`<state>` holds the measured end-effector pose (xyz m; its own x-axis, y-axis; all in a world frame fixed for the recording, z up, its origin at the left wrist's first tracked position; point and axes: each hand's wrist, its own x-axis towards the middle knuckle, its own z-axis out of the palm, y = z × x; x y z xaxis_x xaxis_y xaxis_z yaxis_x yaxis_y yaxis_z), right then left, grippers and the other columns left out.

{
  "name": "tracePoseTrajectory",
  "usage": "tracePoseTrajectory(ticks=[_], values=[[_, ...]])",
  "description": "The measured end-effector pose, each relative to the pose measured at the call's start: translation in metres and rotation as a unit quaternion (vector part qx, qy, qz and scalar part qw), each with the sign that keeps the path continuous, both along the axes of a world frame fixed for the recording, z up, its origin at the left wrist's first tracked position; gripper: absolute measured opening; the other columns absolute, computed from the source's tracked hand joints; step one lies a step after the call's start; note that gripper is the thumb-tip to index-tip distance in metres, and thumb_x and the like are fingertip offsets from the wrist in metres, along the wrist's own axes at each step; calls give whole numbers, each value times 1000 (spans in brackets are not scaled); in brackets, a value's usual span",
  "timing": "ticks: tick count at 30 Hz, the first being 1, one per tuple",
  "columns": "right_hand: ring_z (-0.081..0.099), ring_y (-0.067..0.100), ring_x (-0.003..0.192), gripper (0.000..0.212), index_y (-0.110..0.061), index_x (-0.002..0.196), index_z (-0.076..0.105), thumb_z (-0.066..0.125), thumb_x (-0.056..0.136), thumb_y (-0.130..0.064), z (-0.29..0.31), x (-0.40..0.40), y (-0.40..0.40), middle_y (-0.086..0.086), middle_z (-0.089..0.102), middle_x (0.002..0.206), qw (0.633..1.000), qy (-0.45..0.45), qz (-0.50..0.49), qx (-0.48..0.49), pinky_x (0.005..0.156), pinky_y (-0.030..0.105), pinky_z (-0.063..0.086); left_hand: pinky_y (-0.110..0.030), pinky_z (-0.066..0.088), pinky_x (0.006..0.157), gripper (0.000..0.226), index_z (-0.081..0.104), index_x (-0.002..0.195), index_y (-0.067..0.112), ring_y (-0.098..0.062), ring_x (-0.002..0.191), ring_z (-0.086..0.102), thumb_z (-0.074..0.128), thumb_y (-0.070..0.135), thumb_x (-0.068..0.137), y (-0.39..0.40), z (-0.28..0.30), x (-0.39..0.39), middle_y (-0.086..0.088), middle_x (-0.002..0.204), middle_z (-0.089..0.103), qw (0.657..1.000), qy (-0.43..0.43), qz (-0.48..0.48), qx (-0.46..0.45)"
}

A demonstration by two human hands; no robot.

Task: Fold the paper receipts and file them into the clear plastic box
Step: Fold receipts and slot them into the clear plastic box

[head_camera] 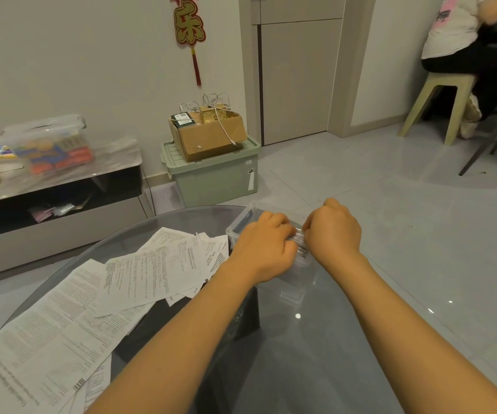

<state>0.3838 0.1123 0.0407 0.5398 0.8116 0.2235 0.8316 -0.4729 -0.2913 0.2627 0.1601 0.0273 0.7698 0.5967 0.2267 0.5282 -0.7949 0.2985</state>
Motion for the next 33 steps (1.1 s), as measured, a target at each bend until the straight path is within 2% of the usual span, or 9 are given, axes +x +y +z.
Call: tracePoseTrajectory(ticks=[2, 6, 9, 13, 18, 23, 27, 30, 33], values=[[48, 26, 105, 21, -12, 102, 69, 55, 87, -10, 1, 1, -1, 8, 50, 111, 1000, 3, -2, -11, 71, 29, 37, -30, 37, 93, 66, 57, 125, 16, -13, 118, 40, 15, 37, 78, 1, -1, 2, 3, 127, 53, 999, 30, 7, 18], [51, 27, 100, 22, -11, 99, 71, 53, 87, -10, 1, 3, -4, 10, 48, 111, 998, 68, 8, 6, 68, 30, 39, -31, 31, 97, 64, 56, 128, 18, -13, 122, 38, 17, 35, 79, 3, 0, 4, 3, 130, 52, 999, 53, 11, 3], [52, 26, 96, 20, -14, 98, 71, 54, 88, -13, -1, 3, -10, 9, 48, 109, 992, 105, 24, 61, 68, 29, 38, -32, 24, 101, 62, 56, 126, 17, -14, 123, 38, 19, 34, 79, 1, 6, 0, 2, 129, 53, 999, 26, 16, -11], [47, 20, 103, 21, -20, 106, 68, 55, 90, -22, 5, -6, -22, 2, 47, 101, 987, 80, 61, 124, 72, 26, 39, -30, 13, 108, 61, 55, 128, 18, -11, 128, 35, 19, 33, 81, -9, 21, -16, 3, 134, 49, 999, -15, 43, 7], [47, 16, 102, 21, -21, 108, 67, 58, 90, -24, 7, -43, -41, -4, 43, 96, 970, 101, 159, 151, 75, 29, 44, -29, 11, 108, 58, 55, 128, 21, -10, 127, 35, 19, 34, 85, -36, 29, -55, 4, 131, 49, 996, -42, 79, 5], [48, 17, 101, 24, -21, 112, 66, 56, 90, -22, 8, -80, -59, -3, 44, 99, 959, 114, 221, 134, 80, 26, 42, -38, 15, 113, 40, 50, 133, 22, -15, 131, 31, 32, 24, 98, -73, 26, -115, 1, 139, 43, 983, -20, 179, -23], [50, 21, 107, 28, -22, 115, 64, 59, 88, -26, -4, -113, -70, 2, 51, 110, 950, 127, 279, 66, 87, 33, 45, -38, 16, 111, 42, 44, 137, 22, -19, 131, 30, 31, 25, 97, -103, 19, -169, -2, 142, 39, 963, 17, 261, -62], [50, 20, 105, 32, -23, 120, 60, 57, 89, -28, -17, -131, -77, 1, 50, 113, 941, 106, 321, 4, 83, 29, 43, -40, 19, 109, 45, 39, 140, 21, -25, 131, 30, 31, 27, 96, -120, 10, -201, -7, 144, 34, 941, 66, 316, -101], [50, 18, 106, 36, -25, 126, 54, 55, 90, -31, -28, -146, -84, 1, 48, 118, 928, 90, 358, -54, 84, 28, 43, -45, 16, 111, 48, 28, 144, 19, -30, 137, 20, 30, 31, 97, -132, -3, -228, -11, 150, 22, 908, 127, 375, -137]])
